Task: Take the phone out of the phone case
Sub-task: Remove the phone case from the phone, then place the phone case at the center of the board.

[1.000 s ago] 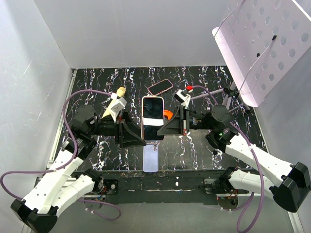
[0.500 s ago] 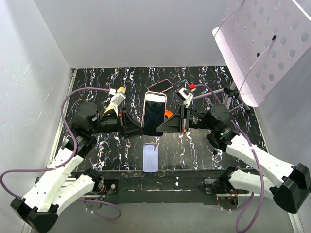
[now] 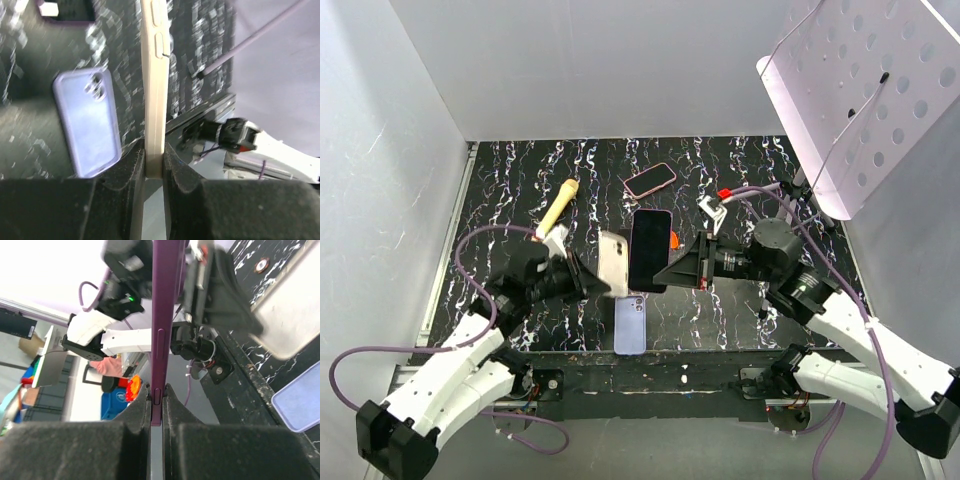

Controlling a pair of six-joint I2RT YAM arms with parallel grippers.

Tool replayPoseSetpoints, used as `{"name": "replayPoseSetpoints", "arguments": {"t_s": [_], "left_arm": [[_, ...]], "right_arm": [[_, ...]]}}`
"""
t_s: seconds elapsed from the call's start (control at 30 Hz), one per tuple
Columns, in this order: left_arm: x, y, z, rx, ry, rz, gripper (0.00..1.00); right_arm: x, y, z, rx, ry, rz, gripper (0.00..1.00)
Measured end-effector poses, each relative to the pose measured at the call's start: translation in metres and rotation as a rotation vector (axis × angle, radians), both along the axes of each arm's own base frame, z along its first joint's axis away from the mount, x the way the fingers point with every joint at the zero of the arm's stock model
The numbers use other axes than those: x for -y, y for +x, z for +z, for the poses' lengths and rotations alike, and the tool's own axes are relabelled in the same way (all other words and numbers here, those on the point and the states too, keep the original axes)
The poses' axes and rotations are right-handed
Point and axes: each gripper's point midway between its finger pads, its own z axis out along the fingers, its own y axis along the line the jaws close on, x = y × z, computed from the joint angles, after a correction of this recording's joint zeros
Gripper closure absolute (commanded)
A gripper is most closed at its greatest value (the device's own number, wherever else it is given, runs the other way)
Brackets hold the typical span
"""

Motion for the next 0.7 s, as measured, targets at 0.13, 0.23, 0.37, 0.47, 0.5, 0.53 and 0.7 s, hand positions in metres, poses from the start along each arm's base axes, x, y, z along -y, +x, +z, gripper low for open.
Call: {"name": "replayPoseSetpoints", "arguments": {"t_s": [0.13, 0.23, 0.37, 0.47, 0.5, 0.53, 0.7], "left_arm": [[-0.01, -0.03, -0.056, -0.122, 0.009, 0.002, 1.0], [-0.01, -0.046, -0.049, -0.079, -0.069, -0.019, 1.0], [-0.008, -0.067, -0.04, -0.037, -0.202, -0.041, 1.0], [-0.008, -0.075, -0.056, -0.091, -0.23, -0.036, 1.0], [-0.008, -0.077, -0.063, -0.119, -0.227, -0.03, 1.0], [-0.008, -0.077, -0.068, -0.146, -0.22, -0.024, 1.0], [-0.002, -0.078, -0.088, -0.259, -0.171, -0.021, 1.0]], "right_arm": [[0.013, -0.001, 0.013, 0.076, -0.008, -0.047, 0.99], [0.017, 0.0, 0.019, 0.114, -0.01, -0.068, 0.99], [0.017, 0.005, 0.012, 0.112, -0.039, -0.08, 0.99], [0.016, 0.007, 0.006, 0.099, -0.058, -0.082, 0.99], [0.016, 0.008, 0.005, 0.097, -0.061, -0.083, 0.99], [0.016, 0.008, 0.004, 0.096, -0.063, -0.082, 0.99], [0.015, 0.009, 0.004, 0.095, -0.063, -0.082, 0.99]]}}
